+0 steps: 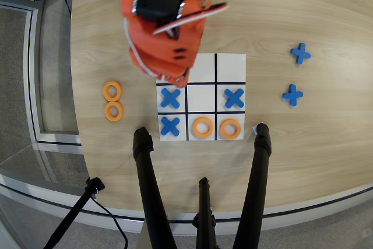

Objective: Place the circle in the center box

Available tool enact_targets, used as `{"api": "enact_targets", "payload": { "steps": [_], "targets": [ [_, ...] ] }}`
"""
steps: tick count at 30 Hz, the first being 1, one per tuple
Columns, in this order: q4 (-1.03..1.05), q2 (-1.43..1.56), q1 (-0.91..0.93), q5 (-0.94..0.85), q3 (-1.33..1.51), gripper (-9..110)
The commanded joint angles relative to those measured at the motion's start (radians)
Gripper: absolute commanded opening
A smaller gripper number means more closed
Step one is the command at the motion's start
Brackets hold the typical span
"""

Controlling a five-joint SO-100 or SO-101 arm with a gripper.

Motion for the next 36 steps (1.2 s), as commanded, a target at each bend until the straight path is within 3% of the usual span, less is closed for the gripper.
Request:
{"api": "enact_targets", "payload": {
  "steps": [1,18,36],
  "targets": [
    [-0.015,-0.112,0.048,0.002,-0.15,14],
    [-0.011,-0.73,0.175,0.0,-0.741,16],
    [0.025,-1.039,0.242,-0.048,-1.025,18]
  ]
}}
